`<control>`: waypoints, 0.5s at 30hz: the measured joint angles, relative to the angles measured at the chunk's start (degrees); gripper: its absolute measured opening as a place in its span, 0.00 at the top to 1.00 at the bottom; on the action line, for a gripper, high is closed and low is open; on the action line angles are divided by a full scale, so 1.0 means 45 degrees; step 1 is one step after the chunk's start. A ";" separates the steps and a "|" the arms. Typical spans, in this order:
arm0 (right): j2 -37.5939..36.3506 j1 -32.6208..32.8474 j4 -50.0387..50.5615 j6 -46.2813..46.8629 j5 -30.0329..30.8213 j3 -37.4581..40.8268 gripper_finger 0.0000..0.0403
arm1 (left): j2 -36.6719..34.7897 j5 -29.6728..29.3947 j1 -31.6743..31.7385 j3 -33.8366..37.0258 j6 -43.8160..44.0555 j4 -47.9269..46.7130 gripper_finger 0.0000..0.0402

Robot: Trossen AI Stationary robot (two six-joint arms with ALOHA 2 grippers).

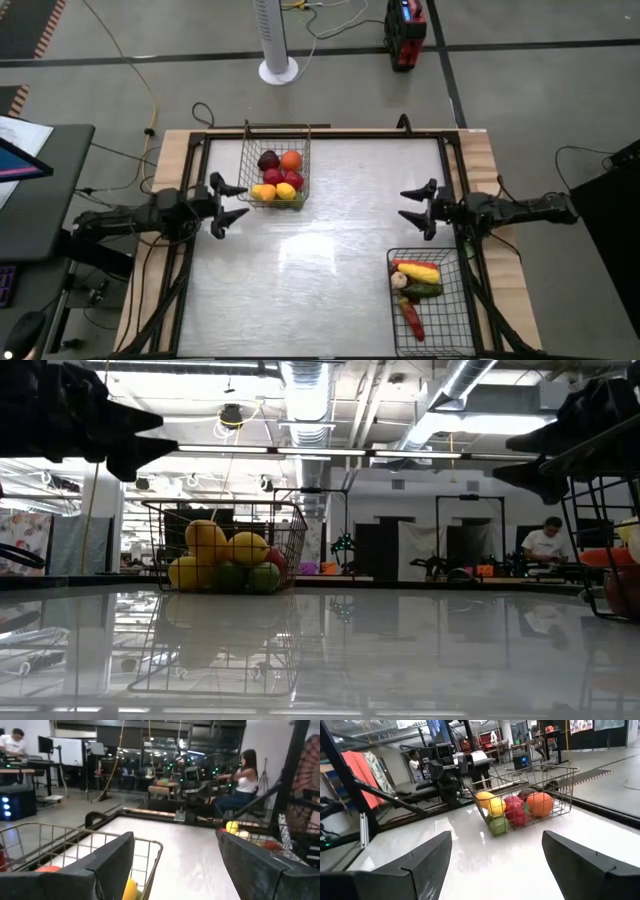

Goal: Sort produce into baskets
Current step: Return to Home Position

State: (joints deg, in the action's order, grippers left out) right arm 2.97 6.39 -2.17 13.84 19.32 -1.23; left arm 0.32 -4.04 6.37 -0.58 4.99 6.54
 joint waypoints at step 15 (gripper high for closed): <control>0.0255 -0.0010 -0.0021 0.0044 0.0022 0.0005 0.16 | 0.0100 -0.0052 0.0000 0.0005 0.2609 -0.0961 0.31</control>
State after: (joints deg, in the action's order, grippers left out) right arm 4.12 6.35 -2.26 14.04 19.42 -1.21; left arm 0.77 -4.27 6.37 -0.56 16.73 2.21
